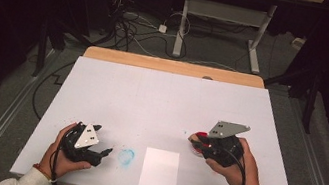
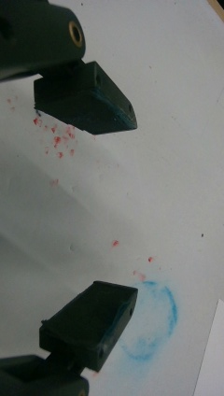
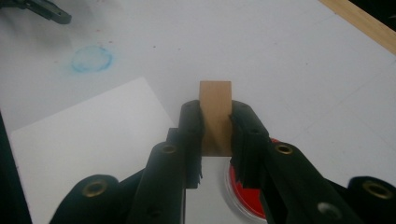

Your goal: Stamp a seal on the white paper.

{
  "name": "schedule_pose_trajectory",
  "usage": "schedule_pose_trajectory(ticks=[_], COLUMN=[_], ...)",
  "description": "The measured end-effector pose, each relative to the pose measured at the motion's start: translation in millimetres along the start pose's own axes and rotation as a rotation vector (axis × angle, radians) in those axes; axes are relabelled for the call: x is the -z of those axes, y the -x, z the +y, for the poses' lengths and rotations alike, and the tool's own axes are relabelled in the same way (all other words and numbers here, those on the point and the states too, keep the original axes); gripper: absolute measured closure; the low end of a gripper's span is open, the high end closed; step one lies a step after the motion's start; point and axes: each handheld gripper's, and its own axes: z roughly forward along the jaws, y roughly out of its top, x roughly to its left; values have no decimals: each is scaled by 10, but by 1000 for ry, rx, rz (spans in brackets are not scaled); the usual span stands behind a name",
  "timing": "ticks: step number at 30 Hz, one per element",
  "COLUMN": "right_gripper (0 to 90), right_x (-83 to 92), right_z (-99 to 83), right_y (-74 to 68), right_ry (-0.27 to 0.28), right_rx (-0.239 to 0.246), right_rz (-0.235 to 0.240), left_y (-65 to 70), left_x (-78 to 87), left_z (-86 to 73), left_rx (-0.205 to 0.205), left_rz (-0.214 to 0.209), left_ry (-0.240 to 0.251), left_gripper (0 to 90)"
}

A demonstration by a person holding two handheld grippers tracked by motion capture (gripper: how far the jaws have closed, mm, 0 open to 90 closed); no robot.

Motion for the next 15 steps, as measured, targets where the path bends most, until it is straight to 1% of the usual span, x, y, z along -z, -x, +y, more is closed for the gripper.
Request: schedule_pose_trajectory(ticks=[3,10,12,15], right_gripper=[758,758,758,758], right_x=[-24,-124,-153,-205], right_z=[6,-5,-7,-16], right_y=[-66,-221,-266,-323], right_ry=[0,-20,-30,-35], right_rx=[11,50,64,69], right_rz=[18,69,74,89], left_y=[0,9,9,8], left_x=[4,-4,-5,-6], left_z=[4,10,10,9], left_rx=[2,-3,-2,-1], left_rz=[2,0,-1,-1], left_ry=[3,0,0,0], left_gripper=[169,169,169,169])
